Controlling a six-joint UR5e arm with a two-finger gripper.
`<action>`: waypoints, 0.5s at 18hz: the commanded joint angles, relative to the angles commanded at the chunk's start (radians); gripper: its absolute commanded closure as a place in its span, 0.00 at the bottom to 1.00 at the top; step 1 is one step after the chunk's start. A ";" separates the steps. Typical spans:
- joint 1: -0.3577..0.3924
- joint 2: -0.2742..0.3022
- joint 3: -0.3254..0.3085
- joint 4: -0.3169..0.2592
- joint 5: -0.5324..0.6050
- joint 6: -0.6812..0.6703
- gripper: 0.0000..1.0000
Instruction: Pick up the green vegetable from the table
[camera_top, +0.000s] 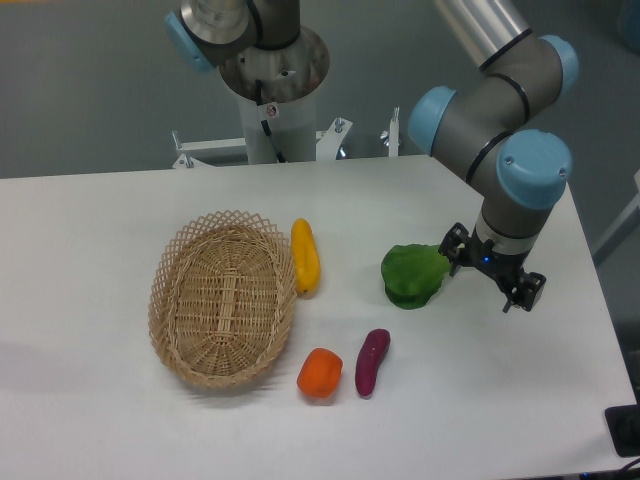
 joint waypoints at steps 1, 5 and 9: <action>0.000 0.011 -0.029 0.011 -0.003 0.002 0.00; -0.002 0.019 -0.075 0.012 -0.011 0.002 0.00; 0.000 0.015 -0.118 0.014 -0.006 0.031 0.00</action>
